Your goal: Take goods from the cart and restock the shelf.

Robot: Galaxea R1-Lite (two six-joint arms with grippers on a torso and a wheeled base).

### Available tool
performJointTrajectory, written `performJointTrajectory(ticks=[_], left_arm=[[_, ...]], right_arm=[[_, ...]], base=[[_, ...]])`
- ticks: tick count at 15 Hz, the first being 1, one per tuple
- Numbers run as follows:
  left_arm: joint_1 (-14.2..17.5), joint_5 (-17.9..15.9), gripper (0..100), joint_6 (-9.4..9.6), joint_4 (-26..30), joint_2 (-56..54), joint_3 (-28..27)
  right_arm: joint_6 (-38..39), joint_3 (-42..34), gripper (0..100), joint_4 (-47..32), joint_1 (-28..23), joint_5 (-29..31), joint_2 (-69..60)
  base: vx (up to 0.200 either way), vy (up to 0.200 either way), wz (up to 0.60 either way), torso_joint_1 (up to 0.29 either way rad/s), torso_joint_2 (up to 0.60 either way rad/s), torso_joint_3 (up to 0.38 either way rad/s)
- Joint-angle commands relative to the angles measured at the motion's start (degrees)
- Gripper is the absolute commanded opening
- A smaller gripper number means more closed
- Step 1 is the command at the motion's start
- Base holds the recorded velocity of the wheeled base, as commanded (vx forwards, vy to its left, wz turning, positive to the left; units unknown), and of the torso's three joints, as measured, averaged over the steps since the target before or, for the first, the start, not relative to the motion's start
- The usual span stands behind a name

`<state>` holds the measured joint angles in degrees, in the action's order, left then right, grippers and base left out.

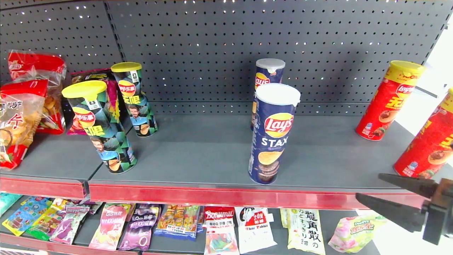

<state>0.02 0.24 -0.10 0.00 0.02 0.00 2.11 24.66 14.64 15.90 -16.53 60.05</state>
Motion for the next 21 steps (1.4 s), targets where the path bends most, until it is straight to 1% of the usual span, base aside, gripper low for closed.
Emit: performJointTrajectory(ticks=[1,3,4,5,6,8,10,13,18,21], left_arm=[[0.1,0.0,100,0.01,0.0,0.0,0.0],[0.0,0.0,100,0.01,-0.1,0.0,0.0],[0.0,0.0,100,0.01,-0.1,0.0,0.0],[0.1,0.0,100,0.01,0.0,0.0,0.0],[0.0,0.0,100,0.01,0.0,0.0,0.0],[0.1,0.0,100,0.01,0.0,0.0,0.0],[0.1,0.0,100,0.01,-0.1,0.0,0.0],[0.1,0.0,100,0.01,0.0,0.0,0.0],[0.0,0.0,100,0.01,0.0,0.0,0.0],[0.1,0.0,100,0.01,0.0,0.0,0.0]], right_arm=[[-0.4,1.4,100,6.4,1.6,0.3,13.3],[-0.4,2.5,100,6.9,3.3,3.1,16.2],[-0.2,4.7,100,6.8,3.8,7.0,18.6],[0.0,5.8,100,6.9,4.7,8.4,20.0],[0.0,5.9,100,6.9,4.8,8.4,20.0],[0.0,10.3,100,6.9,5.1,8.6,23.3],[-0.3,12.3,100,7.0,6.0,8.9,25.3],[-0.5,13.7,100,7.2,8.3,13.6,28.7],[-2.7,14.7,100,7.2,8.4,14.2,30.6],[-2.9,14.6,100,7.2,9.9,14.2,31.3]], base=[[0.0,0.0,0.0,0.0,0.0,0.0],[0.0,0.0,0.0,0.0,0.0,0.0],[0.0,0.0,0.0,0.0,0.0,0.0],[0.0,0.0,0.0,0.0,0.0,0.0],[0.0,0.0,0.0,0.0,0.0,0.0],[0.0,0.0,0.0,0.0,0.0,0.0],[0.0,0.0,0.0,0.0,0.0,0.0],[0.0,0.0,0.0,0.0,0.0,0.0],[0.0,0.0,0.0,0.0,0.0,0.0],[0.0,0.0,0.0,0.0,0.0,0.0]])
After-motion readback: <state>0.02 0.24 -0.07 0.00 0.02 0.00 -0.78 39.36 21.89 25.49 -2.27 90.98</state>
